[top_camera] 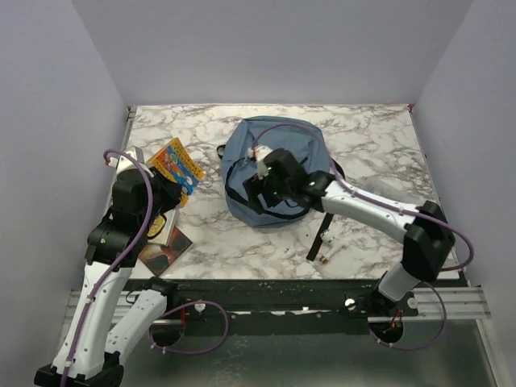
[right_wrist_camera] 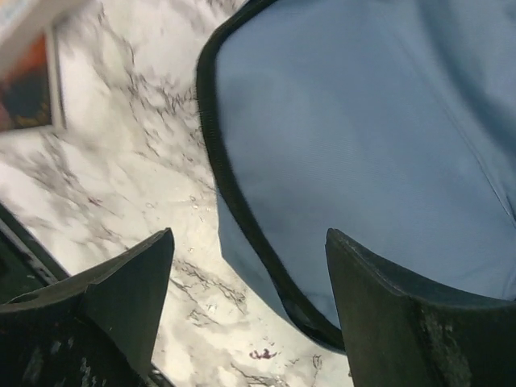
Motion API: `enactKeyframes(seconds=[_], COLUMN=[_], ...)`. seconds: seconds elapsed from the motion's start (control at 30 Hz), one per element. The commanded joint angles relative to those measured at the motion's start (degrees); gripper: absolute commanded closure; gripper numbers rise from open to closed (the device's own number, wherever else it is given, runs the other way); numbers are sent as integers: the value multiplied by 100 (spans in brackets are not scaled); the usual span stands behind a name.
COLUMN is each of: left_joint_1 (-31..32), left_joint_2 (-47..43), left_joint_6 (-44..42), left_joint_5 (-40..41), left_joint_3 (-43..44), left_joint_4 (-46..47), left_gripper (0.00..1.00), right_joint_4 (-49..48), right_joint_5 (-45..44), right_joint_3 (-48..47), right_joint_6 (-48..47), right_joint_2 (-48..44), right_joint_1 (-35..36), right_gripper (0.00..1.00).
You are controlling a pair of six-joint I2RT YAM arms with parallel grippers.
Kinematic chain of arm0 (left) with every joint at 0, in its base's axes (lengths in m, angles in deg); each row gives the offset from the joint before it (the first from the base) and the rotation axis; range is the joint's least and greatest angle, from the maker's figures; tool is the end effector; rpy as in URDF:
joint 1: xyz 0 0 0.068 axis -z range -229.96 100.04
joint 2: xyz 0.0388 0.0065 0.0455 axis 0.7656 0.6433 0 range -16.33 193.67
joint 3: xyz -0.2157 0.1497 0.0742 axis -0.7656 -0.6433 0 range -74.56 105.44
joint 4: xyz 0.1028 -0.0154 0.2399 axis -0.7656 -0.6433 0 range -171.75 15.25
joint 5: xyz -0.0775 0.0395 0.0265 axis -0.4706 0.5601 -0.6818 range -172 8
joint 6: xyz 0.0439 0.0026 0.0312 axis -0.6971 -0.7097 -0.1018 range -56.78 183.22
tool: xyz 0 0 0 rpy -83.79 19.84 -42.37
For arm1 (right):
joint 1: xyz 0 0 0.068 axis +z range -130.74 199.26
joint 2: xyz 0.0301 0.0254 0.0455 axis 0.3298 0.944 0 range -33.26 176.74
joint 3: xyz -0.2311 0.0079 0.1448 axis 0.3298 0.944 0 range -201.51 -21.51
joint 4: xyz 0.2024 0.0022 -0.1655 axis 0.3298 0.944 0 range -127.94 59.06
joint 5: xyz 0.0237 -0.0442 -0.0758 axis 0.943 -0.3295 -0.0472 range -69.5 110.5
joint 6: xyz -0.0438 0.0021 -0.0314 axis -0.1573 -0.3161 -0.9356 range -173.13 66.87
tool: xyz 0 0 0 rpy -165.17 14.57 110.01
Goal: Pack the student bag
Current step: Place the book in the student bag.
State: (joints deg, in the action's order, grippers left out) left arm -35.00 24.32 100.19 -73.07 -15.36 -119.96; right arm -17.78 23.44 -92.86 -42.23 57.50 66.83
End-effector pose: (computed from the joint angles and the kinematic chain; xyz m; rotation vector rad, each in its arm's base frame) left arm 0.1274 -0.0284 0.3714 -0.4890 1.9956 -0.4103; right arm 0.2408 0.2662 0.2829 -0.7601 2.2039 0.5883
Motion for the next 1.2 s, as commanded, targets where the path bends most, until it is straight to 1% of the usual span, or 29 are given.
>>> enactKeyframes(seconds=[0.0,0.1,0.17,0.27,0.33,0.4,0.5,0.6,0.73,0.93,1.03,1.17], left_joint_1=[22,77,86,86,86,86,86,86,86,86,86,86], left_joint_2=[-122,-175,-197,-233,-232,-218,-146,-82,58,209,283,355], left_joint_6=[-233,-181,-214,-252,-237,-202,-181,-173,-165,-8,-6,42], left_joint_5=[539,505,509,530,481,443,444,409,286,36,-52,-233], left_joint_3=[-8,-12,-42,-108,-144,-172,-165,-147,-128,-139,-128,-136], left_joint_4=[258,268,267,259,258,267,286,327,377,407,434,443], left_gripper=[100,100,100,100,100,100,100,100,100,100,100,100], right_joint_4=[867,853,893,1361,1523,1397,1299,1295,1289,1265,1188,1250], right_joint_5=[-1957,-2680,-2935,-3661,-3985,-3954,-3894,-4105,-4060,-4026,-4021,-4286], right_joint_3=[-706,-1201,-1536,-2163,-2310,-2161,-1929,-1706,-1514,-1490,-1620,-1797], right_joint_6=[-1031,-918,-818,-661,-705,-803,-775,-758,-696,-732,-826,-975], right_joint_2=[860,1451,1790,2292,2444,2364,2190,2142,1974,1570,1619,1916], right_joint_1=[810,983,991,995,993,991,987,982,982,982,973,947], right_gripper=[20,20,20,20,22,23,29,34,32,27,27,27])
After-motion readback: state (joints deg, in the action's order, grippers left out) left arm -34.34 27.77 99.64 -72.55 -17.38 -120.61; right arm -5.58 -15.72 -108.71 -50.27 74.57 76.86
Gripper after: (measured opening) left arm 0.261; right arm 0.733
